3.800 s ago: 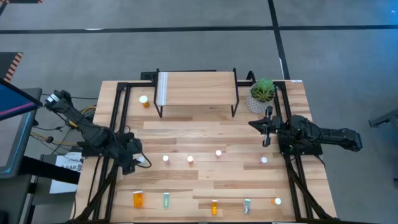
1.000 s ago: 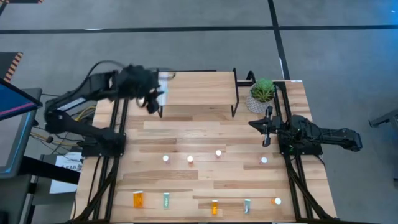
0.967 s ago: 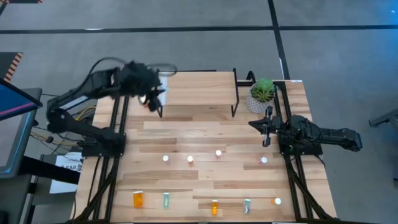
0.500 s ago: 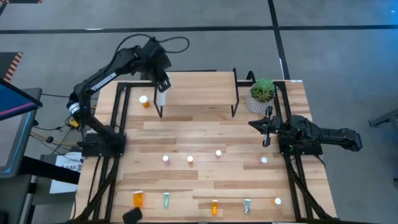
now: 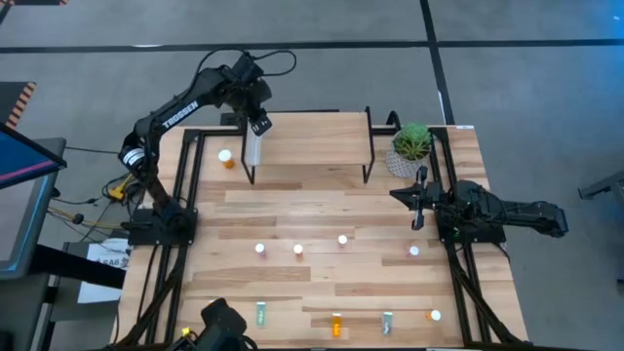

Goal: Pick and place medicine bottles onto shelf by color
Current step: Put the top left blue pill bottle on the shelf, then put the right blue pill bottle on the shelf aligned with the other blue pill bottle

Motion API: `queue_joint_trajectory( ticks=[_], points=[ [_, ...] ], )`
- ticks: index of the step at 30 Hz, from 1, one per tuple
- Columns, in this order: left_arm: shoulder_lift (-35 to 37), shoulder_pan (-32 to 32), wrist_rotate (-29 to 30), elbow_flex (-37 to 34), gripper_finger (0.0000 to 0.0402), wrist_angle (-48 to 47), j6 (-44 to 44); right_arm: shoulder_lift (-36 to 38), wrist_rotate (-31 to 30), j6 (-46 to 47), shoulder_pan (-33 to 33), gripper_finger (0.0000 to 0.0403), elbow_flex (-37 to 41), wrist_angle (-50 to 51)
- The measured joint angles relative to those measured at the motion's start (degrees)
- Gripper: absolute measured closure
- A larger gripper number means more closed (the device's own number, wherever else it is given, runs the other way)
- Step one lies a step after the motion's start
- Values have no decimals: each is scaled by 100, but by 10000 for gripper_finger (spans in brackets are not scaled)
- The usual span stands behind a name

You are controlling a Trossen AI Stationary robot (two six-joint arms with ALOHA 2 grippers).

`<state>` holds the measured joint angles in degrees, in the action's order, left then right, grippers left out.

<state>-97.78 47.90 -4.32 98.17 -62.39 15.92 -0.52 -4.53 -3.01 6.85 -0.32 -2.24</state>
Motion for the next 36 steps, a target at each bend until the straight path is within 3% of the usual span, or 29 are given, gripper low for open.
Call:
queue_joint_trajectory(
  ticks=[13,21,29,31,36],
  points=[
    [12,42,10,2,251,-73,98,-2,0,-2,0,363,0,2],
    [23,35,70,2,250,-138,47,0,0,0,0,363,-2,2],
    [369,37,545,261,241,-475,312,0,0,0,0,363,0,2],
    [630,37,343,267,242,-460,309,-2,0,0,-1,363,-1,1],
    [1687,35,-845,-155,250,-219,77,0,0,0,-2,363,0,0]
  ],
)
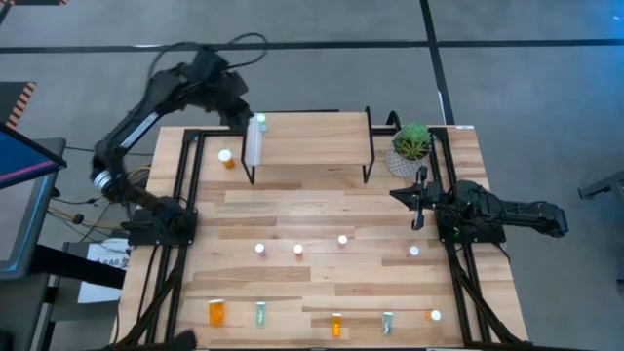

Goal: Pick and place medicine bottles onto shelf by color
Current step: Put the right blue pill bottle on the shelf aligned with the other blue pill bottle

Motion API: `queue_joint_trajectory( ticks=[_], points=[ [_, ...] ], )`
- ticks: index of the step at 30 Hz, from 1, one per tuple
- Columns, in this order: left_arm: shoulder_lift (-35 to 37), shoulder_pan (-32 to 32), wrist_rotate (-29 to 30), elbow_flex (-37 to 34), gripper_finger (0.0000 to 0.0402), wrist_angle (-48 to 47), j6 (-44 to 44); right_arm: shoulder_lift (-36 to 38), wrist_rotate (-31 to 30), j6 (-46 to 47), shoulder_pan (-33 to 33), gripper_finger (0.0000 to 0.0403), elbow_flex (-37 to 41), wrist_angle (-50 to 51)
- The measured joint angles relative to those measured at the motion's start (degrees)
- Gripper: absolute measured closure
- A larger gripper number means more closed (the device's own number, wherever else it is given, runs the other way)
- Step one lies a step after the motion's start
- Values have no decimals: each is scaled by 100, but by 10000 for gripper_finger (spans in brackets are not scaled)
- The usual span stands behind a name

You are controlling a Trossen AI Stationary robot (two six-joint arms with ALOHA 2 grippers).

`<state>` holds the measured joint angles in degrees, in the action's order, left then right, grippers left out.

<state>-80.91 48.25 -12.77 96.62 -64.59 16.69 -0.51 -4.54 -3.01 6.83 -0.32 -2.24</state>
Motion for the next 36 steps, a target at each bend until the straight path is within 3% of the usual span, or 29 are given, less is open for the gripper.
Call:
queue_joint_trajectory(
  ticks=[4,10,17,22,28,36],
  points=[
    [1247,-258,-523,-1110,266,1128,-492,-1,0,-1,2,363,-1,1],
    [3031,-1058,-802,-3201,287,3023,-1319,-1,0,-1,2,363,-1,2],
    [4605,-2291,-784,-4931,295,4011,-2005,-1,0,-2,0,363,-1,1],
    [5516,-3296,-263,-6232,295,5248,-2619,-1,0,-1,0,363,0,2],
    [6045,-4378,511,-7387,295,6573,-2768,0,0,0,1,363,-2,2],
    [5824,-5229,1270,-7375,295,7266,-2360,-1,1,-1,2,363,-1,1]
  ],
)
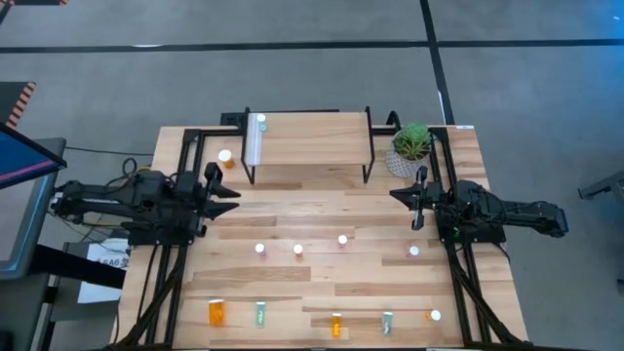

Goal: Pick and place medicine bottles onto shelf by color
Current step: Put the right blue pill bottle on the shelf aligned with the other blue pill bottle

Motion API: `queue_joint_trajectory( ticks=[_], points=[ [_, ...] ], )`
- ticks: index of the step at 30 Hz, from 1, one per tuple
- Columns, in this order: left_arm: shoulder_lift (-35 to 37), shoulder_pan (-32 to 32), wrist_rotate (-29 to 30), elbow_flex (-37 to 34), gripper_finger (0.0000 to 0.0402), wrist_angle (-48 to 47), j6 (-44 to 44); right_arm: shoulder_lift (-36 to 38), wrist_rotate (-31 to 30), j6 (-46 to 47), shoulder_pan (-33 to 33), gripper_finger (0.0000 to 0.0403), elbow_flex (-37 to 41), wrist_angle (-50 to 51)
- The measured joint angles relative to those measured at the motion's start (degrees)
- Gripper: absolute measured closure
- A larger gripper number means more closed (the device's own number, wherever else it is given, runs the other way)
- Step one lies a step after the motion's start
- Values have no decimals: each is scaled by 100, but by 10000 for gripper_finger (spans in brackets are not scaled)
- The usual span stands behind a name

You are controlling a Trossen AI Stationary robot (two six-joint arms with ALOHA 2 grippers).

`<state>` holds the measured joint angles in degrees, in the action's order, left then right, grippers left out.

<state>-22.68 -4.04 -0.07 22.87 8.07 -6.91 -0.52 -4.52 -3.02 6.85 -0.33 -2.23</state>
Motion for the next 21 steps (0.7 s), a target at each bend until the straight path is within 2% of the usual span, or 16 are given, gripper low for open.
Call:
queue_joint_trajectory(
  ticks=[5,10,18,21],
  points=[
    [-467,-185,452,-2,295,324,515,0,0,0,-1,363,0,0],
    [-835,-185,331,-4,295,745,934,1,1,1,0,363,1,-1],
    [-931,-183,177,-4,295,1072,940,1,-9,-23,0,363,1,-32],
    [-931,-180,25,-4,295,1168,876,-1,-34,561,-4,363,-1,-249]
  ],
)
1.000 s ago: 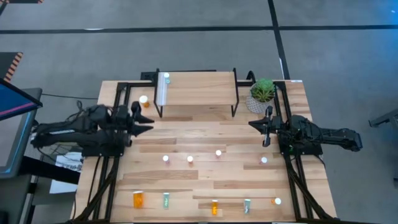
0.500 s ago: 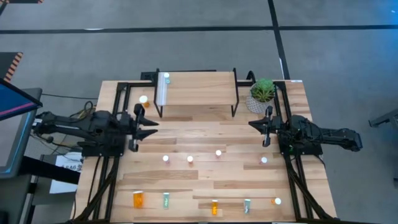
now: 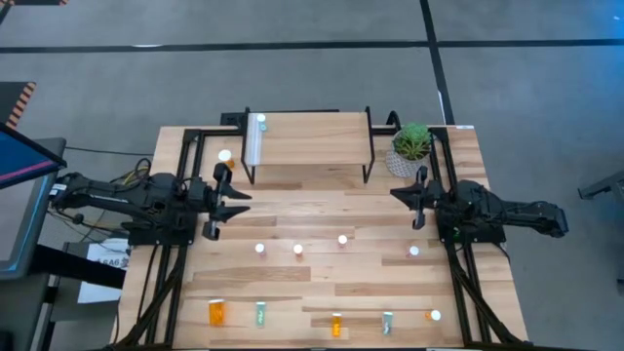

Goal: Pick and place medicine bottles onto shelf by color
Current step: Put the right blue pill bottle on the shelf aligned with the other blue pill bottle

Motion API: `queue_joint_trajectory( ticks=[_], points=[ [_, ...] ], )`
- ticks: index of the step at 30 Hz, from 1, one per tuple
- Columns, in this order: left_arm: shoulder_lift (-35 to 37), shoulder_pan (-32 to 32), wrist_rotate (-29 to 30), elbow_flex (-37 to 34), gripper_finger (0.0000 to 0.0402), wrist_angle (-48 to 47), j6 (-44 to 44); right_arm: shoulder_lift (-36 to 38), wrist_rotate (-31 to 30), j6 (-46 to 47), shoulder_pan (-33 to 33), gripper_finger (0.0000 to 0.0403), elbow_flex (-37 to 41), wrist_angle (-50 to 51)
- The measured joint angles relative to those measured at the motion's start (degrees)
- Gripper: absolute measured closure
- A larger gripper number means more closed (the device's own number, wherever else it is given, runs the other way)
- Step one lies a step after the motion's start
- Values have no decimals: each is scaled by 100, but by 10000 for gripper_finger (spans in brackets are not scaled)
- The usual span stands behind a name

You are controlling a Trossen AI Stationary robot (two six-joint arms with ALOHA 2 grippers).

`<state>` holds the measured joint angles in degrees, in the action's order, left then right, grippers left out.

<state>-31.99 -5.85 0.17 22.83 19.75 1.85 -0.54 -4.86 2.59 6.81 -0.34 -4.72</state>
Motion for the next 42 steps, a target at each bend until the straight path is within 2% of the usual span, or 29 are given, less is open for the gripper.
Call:
queue_joint_trajectory(
  ticks=[2,4,11,15,18,20,22,25,28,32,37,42],
  points=[
    [-2,-2,-38,0,295,70,-5,1,0,799,-8,363,0,-205],
    [0,-2,-38,0,295,87,-7,-3,-2,1147,9,363,0,-595],
    [-4,0,10,0,295,28,-3,-28,-5,1541,41,363,-73,-1632],
    [-2,0,10,0,295,-14,-105,-20,-429,1776,41,363,-112,-2453],
    [-2,0,8,0,295,-135,-222,-69,-64,1735,8,363,-338,-2675],
    [-2,0,8,0,295,-170,-231,-169,328,1707,-110,363,-695,-2354],
    [0,0,46,0,295,-209,-243,-383,334,1615,-301,363,-1119,-1842],
    [-2,0,132,0,295,-285,-301,-1021,-49,1402,-664,363,-1774,-1123],
    [-2,0,170,0,295,-288,-338,-1985,-427,1362,-1048,363,-2429,-625],
    [-2,0,227,0,295,-413,-339,-3128,-752,1690,-1575,363,-3368,531],
    [-1,0,321,0,295,-536,-297,-4072,-758,3283,-2362,363,-4371,2658],
    [0,0,329,0,295,-569,-256,-4996,-1027,5052,-3348,363,-4813,3580]
  ],
)
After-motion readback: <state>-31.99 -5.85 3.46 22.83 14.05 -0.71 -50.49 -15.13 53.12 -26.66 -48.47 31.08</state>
